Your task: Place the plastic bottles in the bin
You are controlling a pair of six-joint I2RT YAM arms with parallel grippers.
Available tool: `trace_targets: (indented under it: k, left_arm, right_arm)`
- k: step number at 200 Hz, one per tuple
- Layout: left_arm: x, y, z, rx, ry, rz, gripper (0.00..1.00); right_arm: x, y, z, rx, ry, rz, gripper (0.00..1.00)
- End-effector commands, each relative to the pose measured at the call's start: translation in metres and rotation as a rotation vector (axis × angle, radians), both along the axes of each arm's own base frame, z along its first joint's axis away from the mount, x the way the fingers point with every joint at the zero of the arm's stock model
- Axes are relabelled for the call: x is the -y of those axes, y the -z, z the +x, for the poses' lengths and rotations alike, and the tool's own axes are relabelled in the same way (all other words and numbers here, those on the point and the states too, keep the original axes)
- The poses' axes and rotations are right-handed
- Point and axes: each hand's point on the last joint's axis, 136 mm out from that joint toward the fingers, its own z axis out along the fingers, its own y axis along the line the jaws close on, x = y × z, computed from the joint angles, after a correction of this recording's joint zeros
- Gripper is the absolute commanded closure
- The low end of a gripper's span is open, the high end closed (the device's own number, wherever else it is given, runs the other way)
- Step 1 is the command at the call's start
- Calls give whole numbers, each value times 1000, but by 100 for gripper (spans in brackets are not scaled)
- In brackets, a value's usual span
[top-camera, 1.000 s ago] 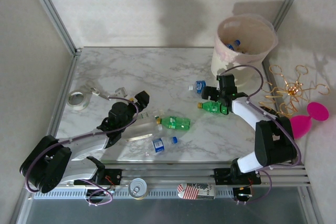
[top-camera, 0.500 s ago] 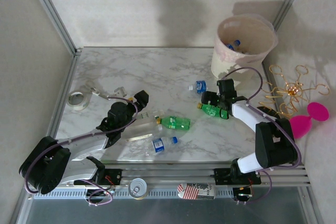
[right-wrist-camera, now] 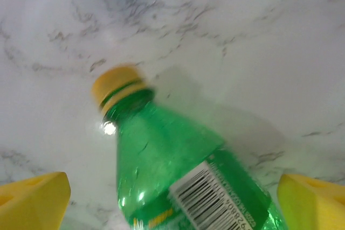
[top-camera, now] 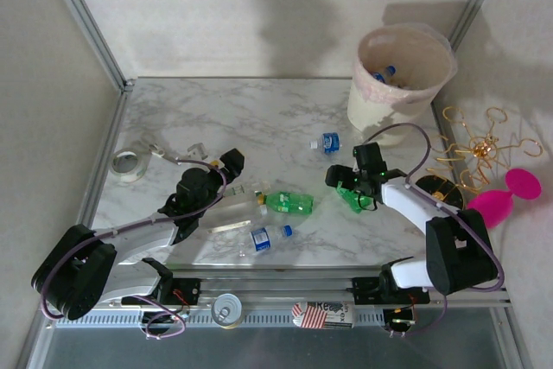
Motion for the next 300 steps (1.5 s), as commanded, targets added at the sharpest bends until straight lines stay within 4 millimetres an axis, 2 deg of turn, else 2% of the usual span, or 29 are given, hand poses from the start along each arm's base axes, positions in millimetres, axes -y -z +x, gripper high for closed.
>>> trace_targets:
  k: [1,30,43,60,118,152,200,228,258,280,300]
  left_arm:
    - [-2,-4,-1,18,7,-21,0]
    - [-9,-3,-5,22,-16,-18,0]
    - [-11,-1,-6,20,-23,-18,0]
    - [-11,1,-7,16,-23,-20,0]
    - [-15,-1,-10,17,-33,-19,0]
    - [-23,0,-13,16,-55,-8,0]
    - [-28,0,-14,17,-74,-6,1]
    - [-28,0,-13,16,-77,-8,0]
    - [-30,0,-12,11,-85,-14,1]
    - [-34,1,-12,5,-102,-23,0]
    - [-41,4,-11,-3,-124,-33,1]
  right_arm:
    - [-8,5,-21,-62,8,33,1]
    - [-11,6,-33,-73,-3,16,1]
    - [-5,12,-34,-76,11,-16,1]
    - [1,20,-31,-78,33,-55,4]
    - [-7,33,-11,-73,54,-46,13]
    - [-12,37,-5,-70,46,-31,21]
    - [-16,39,-4,-73,28,-22,41]
    - [-20,29,1,-45,8,-9,53]
    - [-29,8,9,9,-28,29,57]
    - [-43,-19,19,81,-85,88,57]
    - [-58,-53,31,169,-143,146,57]
